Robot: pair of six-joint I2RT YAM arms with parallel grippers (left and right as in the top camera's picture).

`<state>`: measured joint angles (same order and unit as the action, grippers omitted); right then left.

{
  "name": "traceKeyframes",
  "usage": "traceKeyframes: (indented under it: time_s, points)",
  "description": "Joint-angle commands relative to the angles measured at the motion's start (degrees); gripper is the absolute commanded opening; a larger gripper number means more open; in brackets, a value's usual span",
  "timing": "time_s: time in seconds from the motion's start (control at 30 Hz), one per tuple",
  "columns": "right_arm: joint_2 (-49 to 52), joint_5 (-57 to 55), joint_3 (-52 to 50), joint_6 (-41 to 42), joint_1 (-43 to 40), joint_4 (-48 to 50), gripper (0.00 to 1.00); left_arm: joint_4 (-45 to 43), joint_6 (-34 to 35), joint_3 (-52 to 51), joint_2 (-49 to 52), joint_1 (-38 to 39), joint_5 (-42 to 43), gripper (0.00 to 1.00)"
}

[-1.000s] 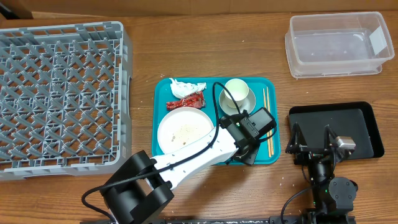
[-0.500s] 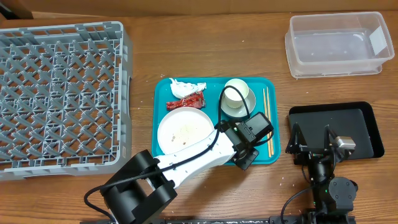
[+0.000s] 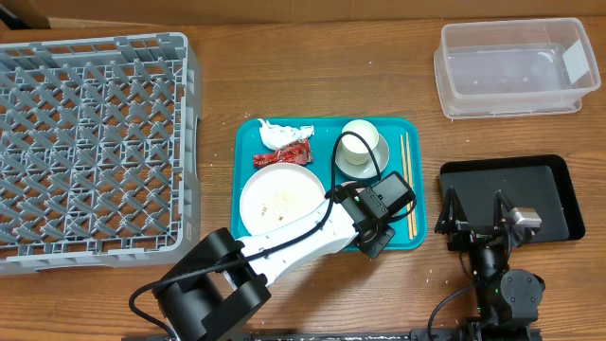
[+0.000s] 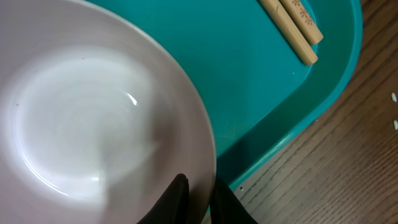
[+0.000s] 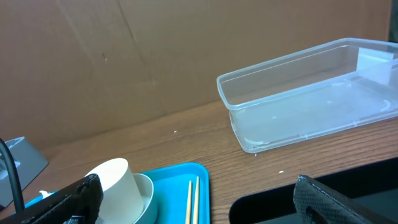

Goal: Sort waste into correct bins and load items into the dishwasher
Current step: 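Lower the left gripper onto the pink bowl rim and grasp it, then carry the pink bowl to the dish rack and release it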

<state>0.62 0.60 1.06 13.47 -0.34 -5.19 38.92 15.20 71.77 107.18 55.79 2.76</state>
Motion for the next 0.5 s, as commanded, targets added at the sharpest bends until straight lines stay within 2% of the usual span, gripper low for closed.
traceKeyframes:
  time_s: [0.0,0.07,0.23,0.47]
  points:
    - [-0.5,-0.6,-0.6,-0.2,-0.2,0.3,1.00,-0.4,0.2,0.2,0.4,0.1,0.2,0.14]
    - [-0.5,-0.6,-0.6,-0.2,-0.2,0.3,1.00,-0.3,0.3,0.6,0.4,0.1,0.3,0.05]
    - [-0.5,-0.6,-0.6,-0.2,-0.2,0.3,1.00,0.9,0.2,4.5,-0.1,0.0,6.0,0.04]
    - [-0.5,-0.6,-0.6,-0.2,-0.2,0.3,1.00,7.9,0.2,17.3,-2.2,-1.4,13.5,0.04]
